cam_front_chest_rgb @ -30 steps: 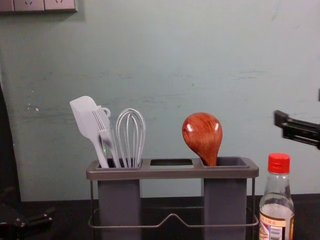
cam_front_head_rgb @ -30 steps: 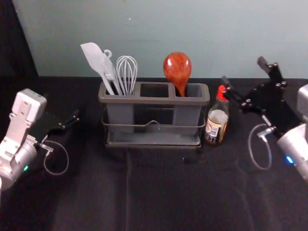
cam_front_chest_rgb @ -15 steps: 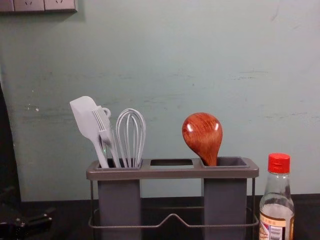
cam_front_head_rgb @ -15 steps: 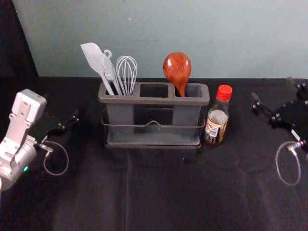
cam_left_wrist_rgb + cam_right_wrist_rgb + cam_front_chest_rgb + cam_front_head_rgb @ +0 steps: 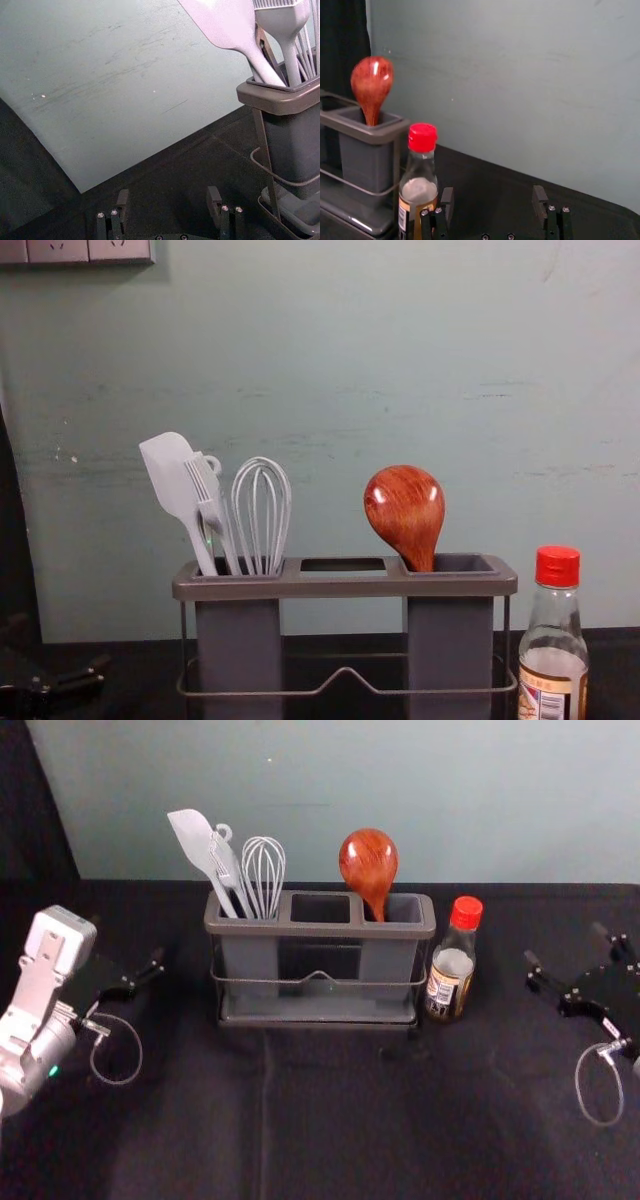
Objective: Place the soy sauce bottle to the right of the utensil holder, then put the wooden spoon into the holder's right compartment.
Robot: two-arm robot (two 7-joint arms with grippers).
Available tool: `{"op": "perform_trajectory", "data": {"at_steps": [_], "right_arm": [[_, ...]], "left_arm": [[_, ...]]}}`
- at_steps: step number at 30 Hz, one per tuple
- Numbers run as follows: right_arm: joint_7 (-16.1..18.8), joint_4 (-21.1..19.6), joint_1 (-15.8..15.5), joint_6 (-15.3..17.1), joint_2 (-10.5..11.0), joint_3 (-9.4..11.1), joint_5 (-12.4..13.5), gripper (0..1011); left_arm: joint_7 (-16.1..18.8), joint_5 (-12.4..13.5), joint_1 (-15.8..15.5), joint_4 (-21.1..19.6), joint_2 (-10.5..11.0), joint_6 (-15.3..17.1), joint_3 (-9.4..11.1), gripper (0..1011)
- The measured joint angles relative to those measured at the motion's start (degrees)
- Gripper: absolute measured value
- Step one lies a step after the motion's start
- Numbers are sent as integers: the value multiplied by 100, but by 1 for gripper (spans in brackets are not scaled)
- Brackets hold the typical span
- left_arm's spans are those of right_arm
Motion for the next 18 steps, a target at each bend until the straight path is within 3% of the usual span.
{"op": "perform_trajectory", "data": {"at_steps": [18], "right_arm": [[209, 787, 882, 489, 261, -503, -145, 1003]], "left_arm": [[0, 0, 0, 0, 0, 0, 0, 1000]]}}
